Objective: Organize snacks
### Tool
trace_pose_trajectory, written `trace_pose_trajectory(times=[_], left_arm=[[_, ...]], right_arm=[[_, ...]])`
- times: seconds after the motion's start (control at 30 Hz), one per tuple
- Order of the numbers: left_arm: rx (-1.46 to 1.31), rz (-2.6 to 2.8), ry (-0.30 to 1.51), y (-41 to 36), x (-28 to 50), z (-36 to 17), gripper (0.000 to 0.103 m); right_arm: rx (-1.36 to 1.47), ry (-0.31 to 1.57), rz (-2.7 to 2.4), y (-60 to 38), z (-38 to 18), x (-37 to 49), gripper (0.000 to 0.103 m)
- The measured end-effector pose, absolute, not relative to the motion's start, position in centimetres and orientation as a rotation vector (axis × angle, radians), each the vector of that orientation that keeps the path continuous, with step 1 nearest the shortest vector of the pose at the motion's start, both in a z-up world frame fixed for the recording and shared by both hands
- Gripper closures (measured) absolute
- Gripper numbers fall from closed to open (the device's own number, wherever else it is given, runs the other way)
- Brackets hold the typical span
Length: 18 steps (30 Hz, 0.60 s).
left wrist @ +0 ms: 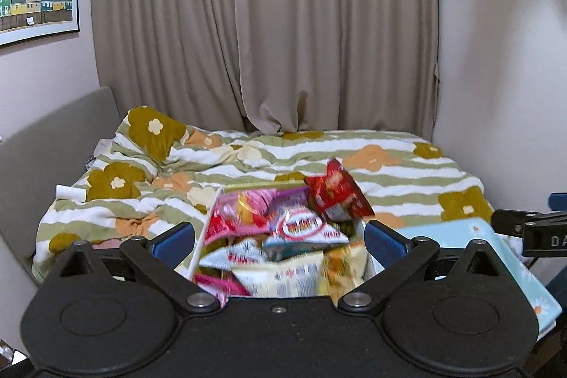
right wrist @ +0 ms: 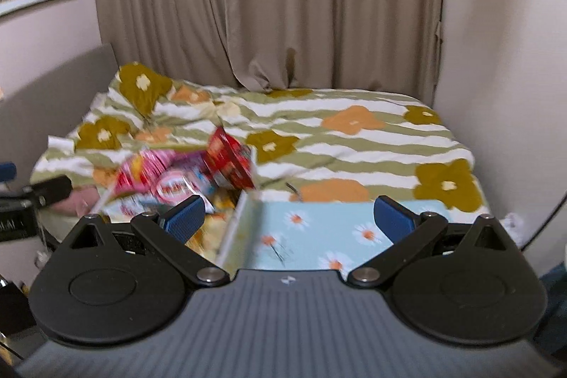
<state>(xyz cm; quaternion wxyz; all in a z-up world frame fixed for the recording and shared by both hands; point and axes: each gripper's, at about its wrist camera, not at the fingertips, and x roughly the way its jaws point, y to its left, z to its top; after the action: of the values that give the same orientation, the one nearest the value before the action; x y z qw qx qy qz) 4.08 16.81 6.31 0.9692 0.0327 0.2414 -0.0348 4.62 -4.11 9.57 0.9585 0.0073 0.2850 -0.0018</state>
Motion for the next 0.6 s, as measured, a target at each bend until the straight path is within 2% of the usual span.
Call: trace_pose_trajectory(times=[0.6], left_arm=[[0.098,-0.072,0.489,14.3,-0.5,4.3,0.0]], right_arm=[[0.038,0.626,-0.088,-6.9,7.0,-1.3,0.0]])
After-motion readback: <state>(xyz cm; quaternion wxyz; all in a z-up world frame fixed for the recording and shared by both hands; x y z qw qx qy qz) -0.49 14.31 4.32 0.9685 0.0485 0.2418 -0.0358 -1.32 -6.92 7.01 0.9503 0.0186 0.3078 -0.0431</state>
